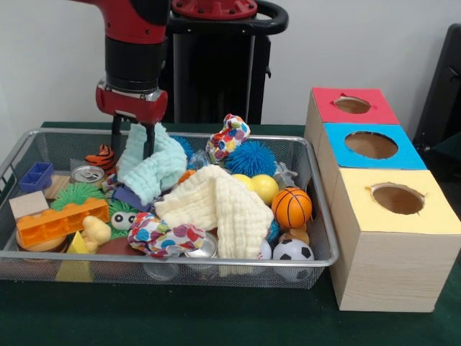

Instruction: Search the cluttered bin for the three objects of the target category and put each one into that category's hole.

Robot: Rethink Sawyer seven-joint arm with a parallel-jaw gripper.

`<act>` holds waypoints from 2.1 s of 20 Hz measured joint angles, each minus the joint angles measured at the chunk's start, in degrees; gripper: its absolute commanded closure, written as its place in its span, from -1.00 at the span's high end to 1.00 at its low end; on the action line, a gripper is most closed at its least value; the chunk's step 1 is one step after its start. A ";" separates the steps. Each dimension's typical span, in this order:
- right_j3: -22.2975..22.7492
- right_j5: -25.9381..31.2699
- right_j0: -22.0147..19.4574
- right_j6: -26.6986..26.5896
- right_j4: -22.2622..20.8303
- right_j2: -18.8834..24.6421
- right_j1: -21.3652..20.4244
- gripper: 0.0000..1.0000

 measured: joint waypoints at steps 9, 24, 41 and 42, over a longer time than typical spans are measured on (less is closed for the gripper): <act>0.02 0.01 -1.01 0.00 0.04 3.21 -0.42 1.00; 0.02 0.01 -2.95 0.00 1.08 6.58 -0.41 1.00; 0.03 0.01 -2.60 0.00 1.94 6.99 -0.74 1.00; 0.07 0.01 -2.59 0.00 2.33 6.99 -0.74 1.00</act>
